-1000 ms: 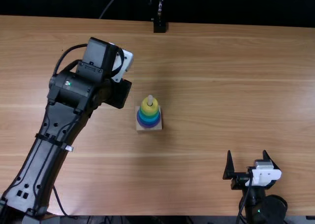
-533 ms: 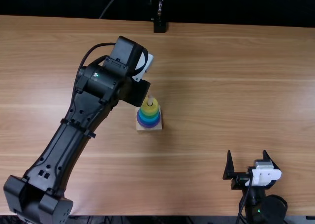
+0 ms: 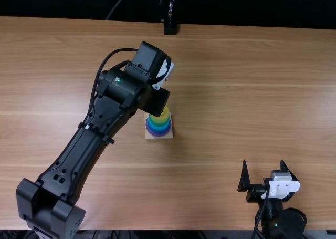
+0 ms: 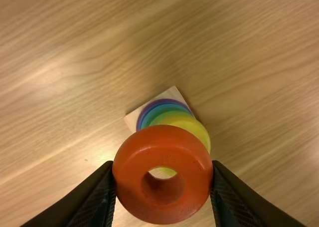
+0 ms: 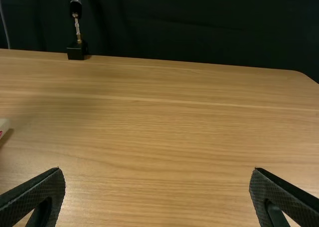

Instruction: Build the Hanoi tower: stack the rings onto the peg from bottom to top in this color order: purple, dark blue, light blue, dark green, light green, yellow, orange.

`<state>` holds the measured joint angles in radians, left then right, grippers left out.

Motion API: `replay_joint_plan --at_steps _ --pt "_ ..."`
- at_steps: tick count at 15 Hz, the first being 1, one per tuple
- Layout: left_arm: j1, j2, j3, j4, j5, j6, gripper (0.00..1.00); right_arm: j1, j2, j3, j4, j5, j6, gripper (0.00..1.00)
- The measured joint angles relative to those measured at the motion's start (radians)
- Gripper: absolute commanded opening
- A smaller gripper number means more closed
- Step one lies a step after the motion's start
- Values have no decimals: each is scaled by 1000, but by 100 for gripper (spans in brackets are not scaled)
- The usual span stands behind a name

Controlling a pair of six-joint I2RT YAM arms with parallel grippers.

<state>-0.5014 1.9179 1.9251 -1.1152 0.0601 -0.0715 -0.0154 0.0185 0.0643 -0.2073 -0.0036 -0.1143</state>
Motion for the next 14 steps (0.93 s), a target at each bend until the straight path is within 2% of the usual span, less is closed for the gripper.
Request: replay_joint_plan --at_steps 4,11,14 --pt "-21 4 0 6 -1 -37 0 0 0 0 0 0 0 100" --pt "-23 4 0 3 0 -47 0 0 0 0 0 0 0 100" --pt "-43 4 0 -3 -2 -50 0 0 0 0 0 0 0 100"
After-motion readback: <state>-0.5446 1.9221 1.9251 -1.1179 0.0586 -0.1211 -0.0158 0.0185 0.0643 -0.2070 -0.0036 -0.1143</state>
